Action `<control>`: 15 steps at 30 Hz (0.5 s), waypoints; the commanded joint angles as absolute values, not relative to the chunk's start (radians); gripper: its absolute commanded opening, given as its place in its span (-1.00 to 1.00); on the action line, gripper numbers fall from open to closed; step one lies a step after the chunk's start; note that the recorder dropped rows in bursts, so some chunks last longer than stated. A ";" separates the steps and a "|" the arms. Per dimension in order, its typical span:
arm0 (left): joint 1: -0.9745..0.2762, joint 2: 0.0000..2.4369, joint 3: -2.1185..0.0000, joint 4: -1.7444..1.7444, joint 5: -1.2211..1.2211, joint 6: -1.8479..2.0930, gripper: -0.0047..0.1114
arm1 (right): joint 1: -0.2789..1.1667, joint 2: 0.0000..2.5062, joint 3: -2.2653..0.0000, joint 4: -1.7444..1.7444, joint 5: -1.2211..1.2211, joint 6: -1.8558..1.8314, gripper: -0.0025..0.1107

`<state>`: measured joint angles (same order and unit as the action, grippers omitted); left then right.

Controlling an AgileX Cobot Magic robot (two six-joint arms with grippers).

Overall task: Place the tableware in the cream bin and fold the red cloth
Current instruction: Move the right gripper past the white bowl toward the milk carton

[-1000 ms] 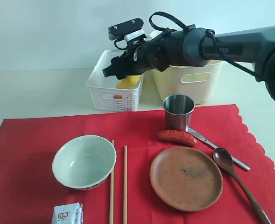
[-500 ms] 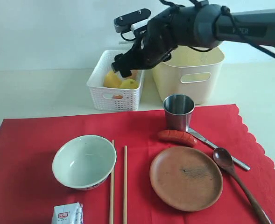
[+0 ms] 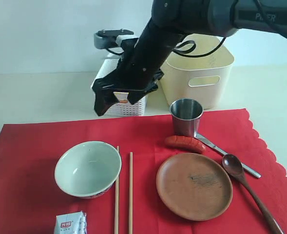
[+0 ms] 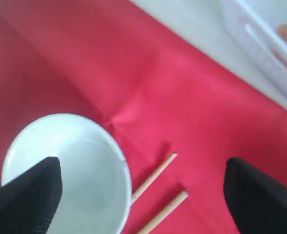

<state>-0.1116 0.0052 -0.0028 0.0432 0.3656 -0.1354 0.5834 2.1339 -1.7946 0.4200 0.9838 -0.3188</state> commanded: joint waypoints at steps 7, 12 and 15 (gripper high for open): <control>-0.109 0.000 0.000 0.043 0.357 -0.135 -0.92 | 0.860 1.933 -1.558 0.222 0.872 -0.223 0.55; -0.109 0.000 0.000 0.043 0.357 -0.135 -0.92 | 0.940 1.866 -1.479 0.155 0.770 0.000 0.55; -0.109 0.000 0.000 0.043 0.357 -0.135 -0.92 | 1.147 1.875 -1.471 0.159 0.345 0.240 0.54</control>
